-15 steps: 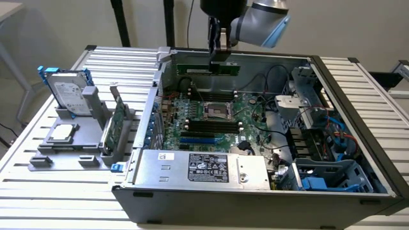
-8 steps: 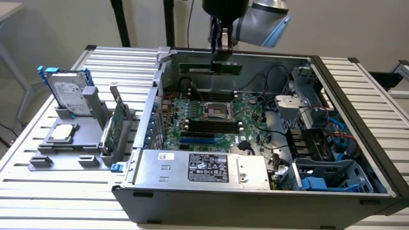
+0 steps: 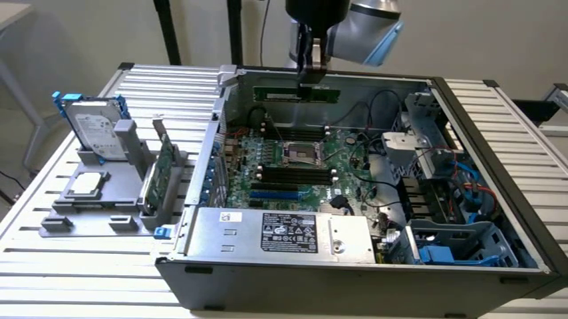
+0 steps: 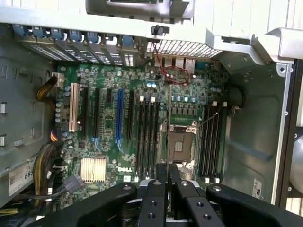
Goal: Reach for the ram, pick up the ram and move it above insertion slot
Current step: 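Pick up the ram and move it above insertion slot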
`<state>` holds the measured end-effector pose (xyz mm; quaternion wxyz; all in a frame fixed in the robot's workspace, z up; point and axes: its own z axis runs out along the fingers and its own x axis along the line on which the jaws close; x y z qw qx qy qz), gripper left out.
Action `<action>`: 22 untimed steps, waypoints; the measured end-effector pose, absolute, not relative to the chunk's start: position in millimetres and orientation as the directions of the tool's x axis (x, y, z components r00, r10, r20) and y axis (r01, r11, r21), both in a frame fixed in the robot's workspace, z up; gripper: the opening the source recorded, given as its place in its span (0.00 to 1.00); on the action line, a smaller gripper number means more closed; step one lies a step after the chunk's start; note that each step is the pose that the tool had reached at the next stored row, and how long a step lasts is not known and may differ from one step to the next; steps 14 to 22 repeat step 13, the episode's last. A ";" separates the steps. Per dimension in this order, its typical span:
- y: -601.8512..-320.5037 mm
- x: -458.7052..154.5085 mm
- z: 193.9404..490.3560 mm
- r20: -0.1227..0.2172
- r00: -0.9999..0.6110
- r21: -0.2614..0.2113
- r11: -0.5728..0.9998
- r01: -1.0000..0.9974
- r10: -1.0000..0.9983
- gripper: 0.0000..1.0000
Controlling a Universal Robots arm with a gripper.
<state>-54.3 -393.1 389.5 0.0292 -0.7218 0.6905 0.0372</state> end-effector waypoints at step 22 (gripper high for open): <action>-390.2 -52.9 388.9 -0.094 0.040 0.006 -0.041 -0.999 -0.995 0.14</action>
